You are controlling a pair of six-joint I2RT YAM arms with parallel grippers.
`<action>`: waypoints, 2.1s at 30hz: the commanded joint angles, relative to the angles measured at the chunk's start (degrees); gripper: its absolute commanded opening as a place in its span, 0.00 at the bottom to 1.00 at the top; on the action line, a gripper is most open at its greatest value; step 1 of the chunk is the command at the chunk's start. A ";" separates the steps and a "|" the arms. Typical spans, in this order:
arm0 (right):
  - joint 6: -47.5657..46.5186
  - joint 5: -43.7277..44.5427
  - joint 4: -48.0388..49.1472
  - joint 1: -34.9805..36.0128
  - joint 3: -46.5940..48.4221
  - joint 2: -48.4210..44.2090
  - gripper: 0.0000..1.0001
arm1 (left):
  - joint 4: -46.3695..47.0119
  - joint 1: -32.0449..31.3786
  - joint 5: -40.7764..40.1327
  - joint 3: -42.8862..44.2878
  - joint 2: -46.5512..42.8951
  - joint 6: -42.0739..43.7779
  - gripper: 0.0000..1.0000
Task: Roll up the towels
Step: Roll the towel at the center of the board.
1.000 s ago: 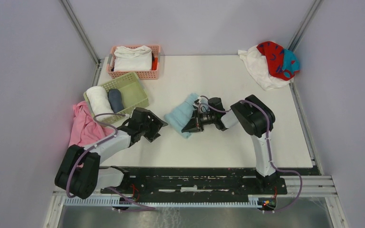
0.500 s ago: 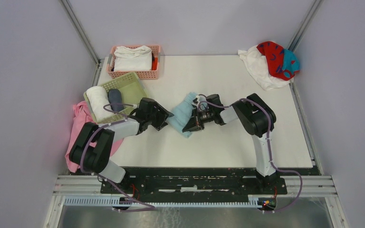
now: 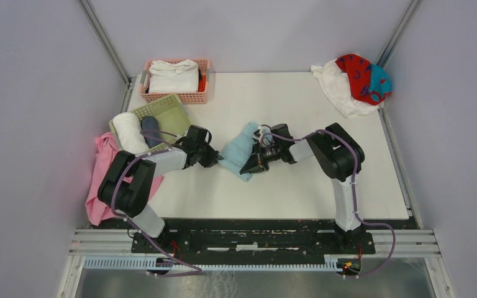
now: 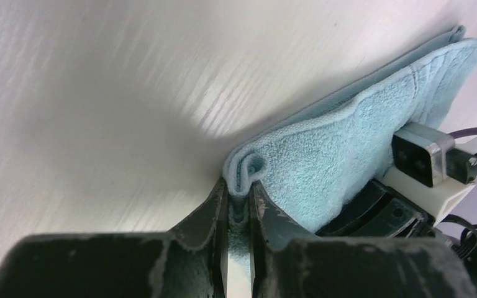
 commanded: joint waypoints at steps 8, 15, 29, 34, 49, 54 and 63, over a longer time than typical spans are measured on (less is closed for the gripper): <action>4.70 -0.07 -2.11 -0.20 -1.45 3.60 0.06 | -8.56 1.93 -4.67 -7.88 -12.54 6.63 0.63; 5.49 -0.35 -1.49 -0.18 -1.17 5.43 0.06 | 1.73 2.23 -2.00 -16.37 -21.10 8.31 0.71; 5.71 0.38 -1.55 -0.21 -1.10 6.07 0.06 | 22.02 2.00 5.96 -21.05 -14.83 6.67 0.70; 5.14 0.74 -2.61 -0.15 -0.99 5.58 0.08 | 25.75 1.32 7.68 -18.01 -8.30 6.53 0.64; -22.01 17.72 -34.35 4.14 7.25 -9.76 0.34 | 13.91 0.50 4.87 -11.90 1.62 1.89 0.19; -33.30 35.90 -40.34 10.26 8.32 -19.95 0.48 | 5.94 -0.11 2.48 -9.27 -0.01 1.51 0.19; -48.81 70.00 -34.33 27.75 6.78 -25.88 0.59 | 2.43 -0.56 2.67 -7.49 -0.61 0.72 0.18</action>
